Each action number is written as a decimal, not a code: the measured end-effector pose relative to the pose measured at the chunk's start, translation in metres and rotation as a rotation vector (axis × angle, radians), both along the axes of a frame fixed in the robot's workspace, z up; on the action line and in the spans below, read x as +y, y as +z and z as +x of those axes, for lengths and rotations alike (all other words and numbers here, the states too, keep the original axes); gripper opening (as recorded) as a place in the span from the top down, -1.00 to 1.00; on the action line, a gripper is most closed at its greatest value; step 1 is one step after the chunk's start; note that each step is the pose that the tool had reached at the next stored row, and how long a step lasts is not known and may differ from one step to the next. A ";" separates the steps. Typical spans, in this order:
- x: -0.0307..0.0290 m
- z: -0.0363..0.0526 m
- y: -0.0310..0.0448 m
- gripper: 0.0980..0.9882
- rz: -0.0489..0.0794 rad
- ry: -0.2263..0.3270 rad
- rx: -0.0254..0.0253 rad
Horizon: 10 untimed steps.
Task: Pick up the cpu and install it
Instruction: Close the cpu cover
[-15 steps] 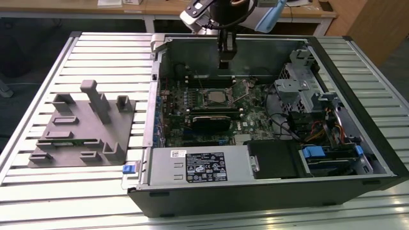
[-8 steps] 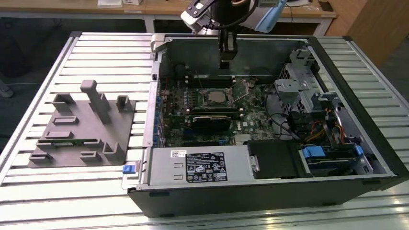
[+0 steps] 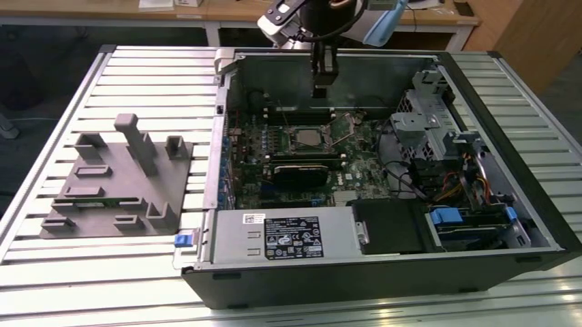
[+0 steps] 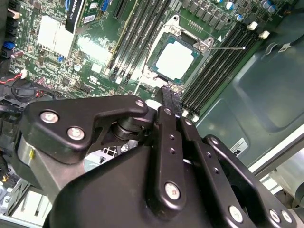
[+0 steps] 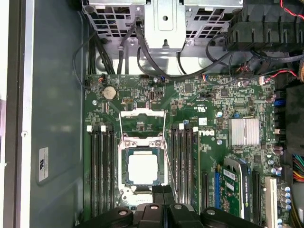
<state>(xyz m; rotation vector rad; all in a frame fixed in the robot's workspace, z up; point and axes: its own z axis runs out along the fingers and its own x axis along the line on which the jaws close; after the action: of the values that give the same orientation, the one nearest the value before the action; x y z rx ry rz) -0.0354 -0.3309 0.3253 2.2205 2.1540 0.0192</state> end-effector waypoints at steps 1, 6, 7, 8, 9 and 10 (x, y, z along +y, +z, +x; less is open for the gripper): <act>0.0000 0.0010 -0.0001 0.98 0.000 0.000 0.0000; 0.0006 0.0124 -0.0024 0.98 0.000 0.000 0.0009; 0.0006 0.0142 -0.0036 0.98 0.000 0.000 0.0013; 0.0007 0.0155 -0.0050 0.98 0.000 0.000 0.0019; 0.0007 0.0163 -0.0068 0.98 0.000 0.000 0.0024; 0.0007 0.0171 -0.0086 0.98 0.000 0.000 0.0028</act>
<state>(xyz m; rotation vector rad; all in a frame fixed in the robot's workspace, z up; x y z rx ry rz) -0.0183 -0.3302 0.3167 2.2220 2.1551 0.0159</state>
